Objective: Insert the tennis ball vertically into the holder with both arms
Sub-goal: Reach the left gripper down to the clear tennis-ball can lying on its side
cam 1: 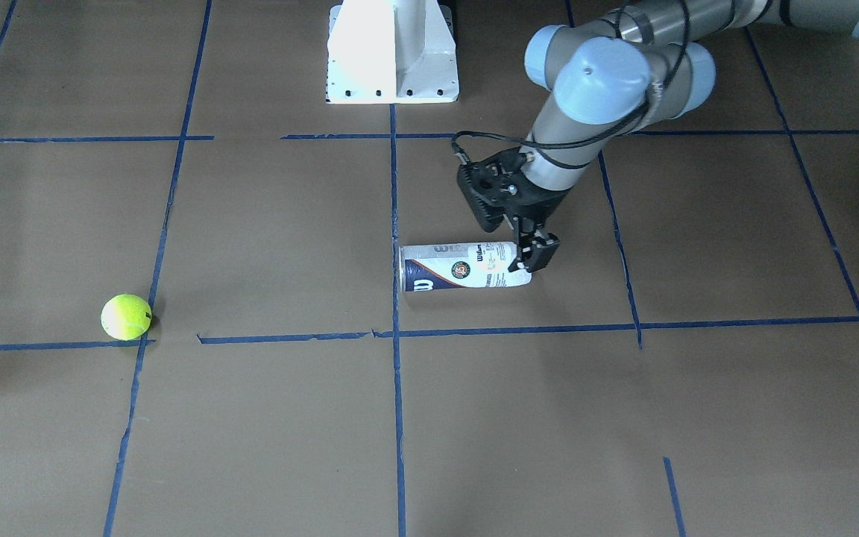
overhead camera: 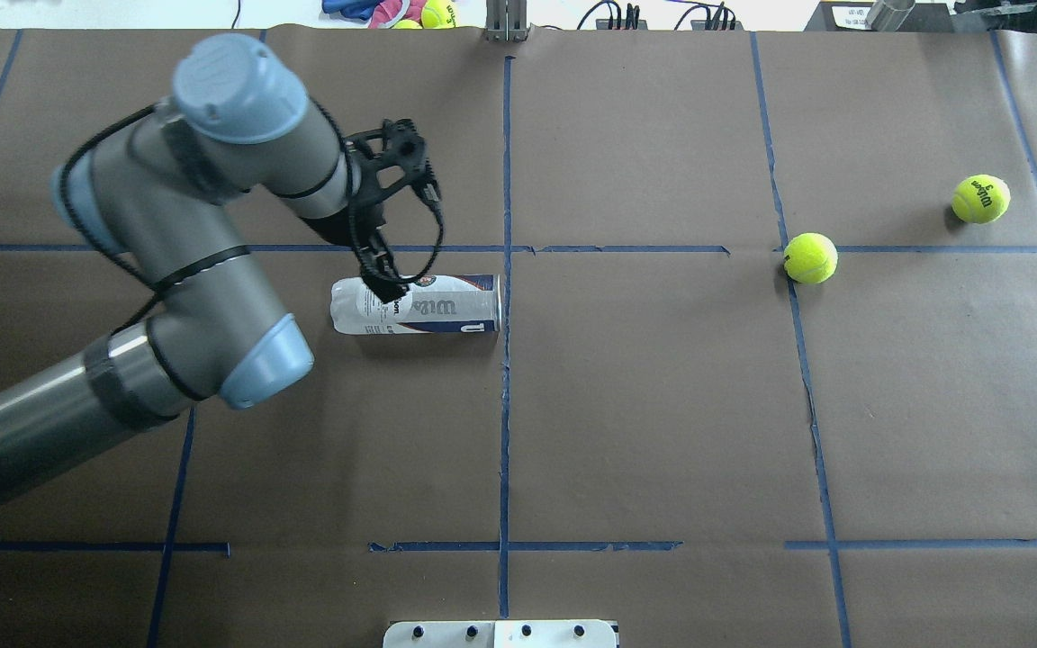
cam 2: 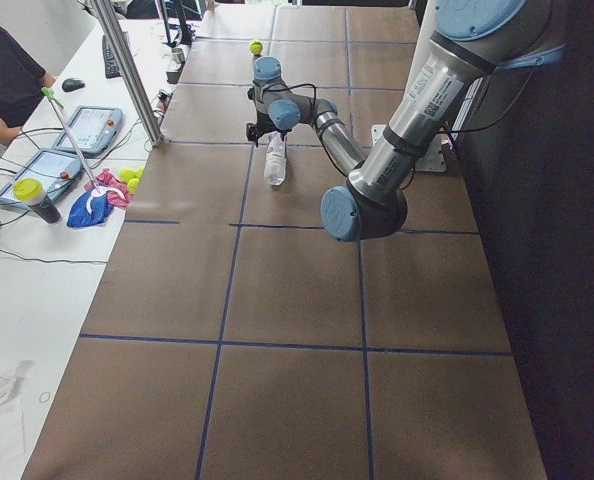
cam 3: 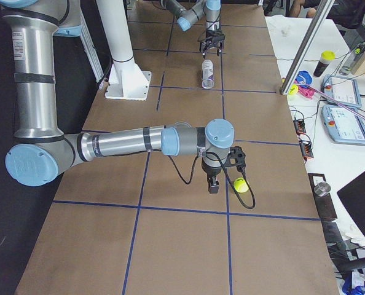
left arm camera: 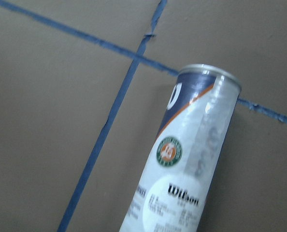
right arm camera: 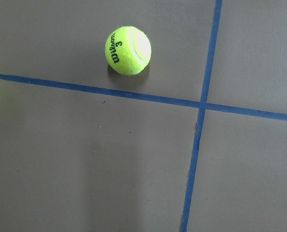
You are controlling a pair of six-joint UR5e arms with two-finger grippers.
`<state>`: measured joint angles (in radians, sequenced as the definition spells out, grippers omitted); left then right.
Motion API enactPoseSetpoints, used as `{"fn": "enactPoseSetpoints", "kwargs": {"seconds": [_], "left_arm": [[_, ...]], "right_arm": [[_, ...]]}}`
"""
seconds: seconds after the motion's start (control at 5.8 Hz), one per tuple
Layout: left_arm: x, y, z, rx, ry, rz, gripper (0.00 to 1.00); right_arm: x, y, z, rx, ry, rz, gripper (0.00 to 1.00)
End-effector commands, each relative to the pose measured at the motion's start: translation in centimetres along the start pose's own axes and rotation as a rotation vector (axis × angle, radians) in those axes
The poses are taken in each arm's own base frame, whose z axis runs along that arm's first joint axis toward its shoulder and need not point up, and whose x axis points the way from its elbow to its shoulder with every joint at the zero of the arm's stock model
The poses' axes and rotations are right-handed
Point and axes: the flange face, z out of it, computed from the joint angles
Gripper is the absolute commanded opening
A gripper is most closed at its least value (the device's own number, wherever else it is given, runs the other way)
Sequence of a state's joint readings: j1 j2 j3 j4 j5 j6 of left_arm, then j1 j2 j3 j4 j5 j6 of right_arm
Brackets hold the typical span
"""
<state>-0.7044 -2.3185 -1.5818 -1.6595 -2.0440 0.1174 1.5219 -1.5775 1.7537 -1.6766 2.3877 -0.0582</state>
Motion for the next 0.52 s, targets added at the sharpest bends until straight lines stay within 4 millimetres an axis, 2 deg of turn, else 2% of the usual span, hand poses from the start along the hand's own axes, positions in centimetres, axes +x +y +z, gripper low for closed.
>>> {"fn": "enactPoseSetpoints", "kwargs": {"seconds": [0.0, 0.17, 0.34], "left_arm": [[2.0, -6.7, 2.3, -0.115, -0.073, 0.143, 1.0], [4.3, -8.5, 4.7, -0.154, -0.097, 0.188, 1.0], [4.7, -10.3, 5.3, -0.241, -0.082, 0.251, 1.0]], "right_arm": [[-0.1, 0.0, -0.1, 0.002, -0.002, -0.001, 1.0], [-0.1, 0.0, -0.1, 0.002, -0.002, -0.001, 1.0], [-0.3, -0.1, -0.2, 0.004, -0.002, -0.002, 1.0]]}}
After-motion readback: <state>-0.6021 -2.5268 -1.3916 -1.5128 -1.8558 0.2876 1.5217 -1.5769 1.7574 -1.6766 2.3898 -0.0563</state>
